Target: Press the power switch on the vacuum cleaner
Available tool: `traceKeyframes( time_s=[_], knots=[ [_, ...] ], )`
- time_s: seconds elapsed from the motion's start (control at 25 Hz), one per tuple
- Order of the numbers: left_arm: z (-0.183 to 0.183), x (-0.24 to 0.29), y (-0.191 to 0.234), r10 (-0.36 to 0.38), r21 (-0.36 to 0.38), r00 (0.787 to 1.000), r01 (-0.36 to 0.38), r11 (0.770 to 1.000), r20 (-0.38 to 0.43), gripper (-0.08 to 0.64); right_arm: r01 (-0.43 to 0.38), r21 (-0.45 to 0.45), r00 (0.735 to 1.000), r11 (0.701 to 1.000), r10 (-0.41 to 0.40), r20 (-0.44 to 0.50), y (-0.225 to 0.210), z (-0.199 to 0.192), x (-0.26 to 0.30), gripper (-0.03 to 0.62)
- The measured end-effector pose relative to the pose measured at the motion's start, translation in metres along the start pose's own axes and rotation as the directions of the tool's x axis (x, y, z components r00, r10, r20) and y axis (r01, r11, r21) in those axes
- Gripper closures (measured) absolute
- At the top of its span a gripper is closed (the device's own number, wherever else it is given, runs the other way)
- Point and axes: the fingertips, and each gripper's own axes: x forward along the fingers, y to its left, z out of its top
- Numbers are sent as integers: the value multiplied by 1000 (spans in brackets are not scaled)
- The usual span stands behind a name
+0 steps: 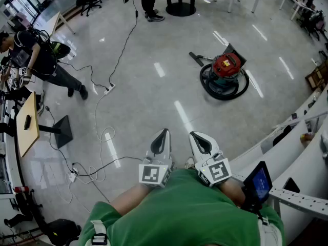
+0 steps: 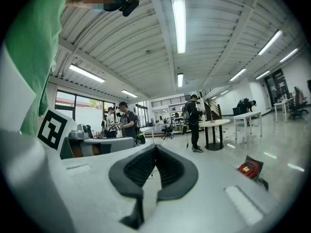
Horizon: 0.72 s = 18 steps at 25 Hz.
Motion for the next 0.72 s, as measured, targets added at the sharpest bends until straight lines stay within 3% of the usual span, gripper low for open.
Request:
traceKeyframes(
  time_s=[0.16,0.72],
  knots=[
    [1,4,5,6,-5,1000,-6,1000,-10,554,1,-26,1000,1000,-1,5,-3,-5,6,589],
    [-1,14,11,-24,-14,1000,24,1000,-20,554,48,8,999,999,-48,2,-10,-5,13,589]
  ],
)
